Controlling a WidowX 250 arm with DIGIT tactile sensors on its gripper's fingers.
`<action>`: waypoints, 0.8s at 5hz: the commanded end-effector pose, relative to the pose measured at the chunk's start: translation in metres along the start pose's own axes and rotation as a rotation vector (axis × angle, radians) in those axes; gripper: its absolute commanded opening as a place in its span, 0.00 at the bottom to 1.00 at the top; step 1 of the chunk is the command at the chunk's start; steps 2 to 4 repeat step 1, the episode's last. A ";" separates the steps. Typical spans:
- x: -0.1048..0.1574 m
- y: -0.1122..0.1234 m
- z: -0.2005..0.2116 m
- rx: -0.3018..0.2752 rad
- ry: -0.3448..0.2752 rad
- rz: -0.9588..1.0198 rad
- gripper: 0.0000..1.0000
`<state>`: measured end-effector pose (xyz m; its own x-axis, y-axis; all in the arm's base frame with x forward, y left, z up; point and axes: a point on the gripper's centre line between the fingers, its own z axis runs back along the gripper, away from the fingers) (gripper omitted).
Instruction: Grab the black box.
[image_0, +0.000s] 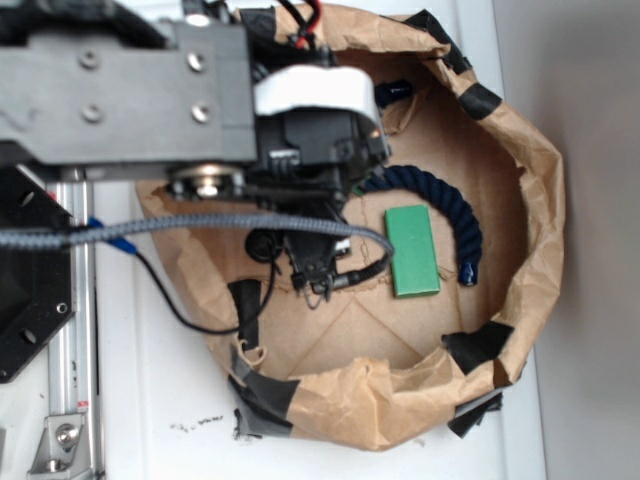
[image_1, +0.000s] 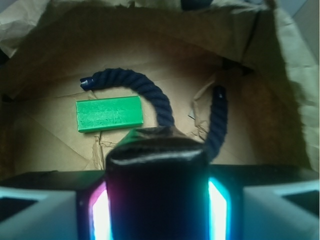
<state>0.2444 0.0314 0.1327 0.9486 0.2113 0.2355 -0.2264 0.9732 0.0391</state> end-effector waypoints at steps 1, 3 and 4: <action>0.009 -0.001 0.005 0.030 -0.026 -0.002 0.00; 0.009 -0.001 0.005 0.030 -0.026 -0.002 0.00; 0.009 -0.001 0.005 0.030 -0.026 -0.002 0.00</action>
